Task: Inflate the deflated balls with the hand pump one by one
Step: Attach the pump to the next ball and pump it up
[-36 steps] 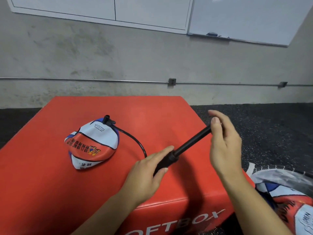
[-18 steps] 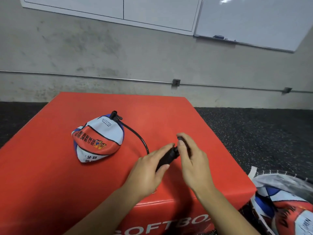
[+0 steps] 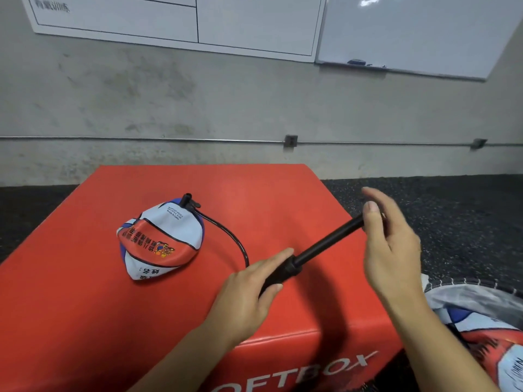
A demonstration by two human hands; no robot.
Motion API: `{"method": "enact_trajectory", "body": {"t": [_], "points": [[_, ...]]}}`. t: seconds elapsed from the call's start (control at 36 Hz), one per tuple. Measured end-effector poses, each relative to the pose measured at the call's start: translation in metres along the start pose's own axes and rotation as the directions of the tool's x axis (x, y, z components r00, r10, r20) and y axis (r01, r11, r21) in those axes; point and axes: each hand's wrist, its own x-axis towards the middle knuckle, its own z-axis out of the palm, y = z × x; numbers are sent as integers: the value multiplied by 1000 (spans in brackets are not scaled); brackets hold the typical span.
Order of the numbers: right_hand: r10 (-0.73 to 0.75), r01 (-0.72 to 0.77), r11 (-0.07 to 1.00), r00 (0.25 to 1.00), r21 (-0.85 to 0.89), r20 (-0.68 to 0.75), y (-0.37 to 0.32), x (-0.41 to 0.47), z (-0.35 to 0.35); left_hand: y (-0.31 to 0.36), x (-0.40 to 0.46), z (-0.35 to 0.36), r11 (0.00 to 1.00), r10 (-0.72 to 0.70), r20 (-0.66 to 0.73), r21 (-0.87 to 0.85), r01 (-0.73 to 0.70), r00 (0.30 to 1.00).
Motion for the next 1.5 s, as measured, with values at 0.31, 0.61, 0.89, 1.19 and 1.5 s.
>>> {"method": "enact_trajectory", "body": {"t": [0.31,0.61,0.89,1.19,1.5], "points": [[11,-11,1000,998,-3,67,2,-22,53,-10,5,-2,999,-8,-22,-33,7,1000],[67,-30,991,952,-128,300,11,-55,77,-14,10,3,997,-53,-45,-61,50,998],[-1,20,994,984,-105,179,8,-25,35,0,6,1,999,-44,-13,3,44,999],[36,-35,998,999,46,-30,-4,-5,33,-3,6,-4,999,-39,10,-12,40,999],[34,-15,997,963,-70,268,3,-40,80,-15,7,-2,994,-82,-41,-77,78,996]]}}
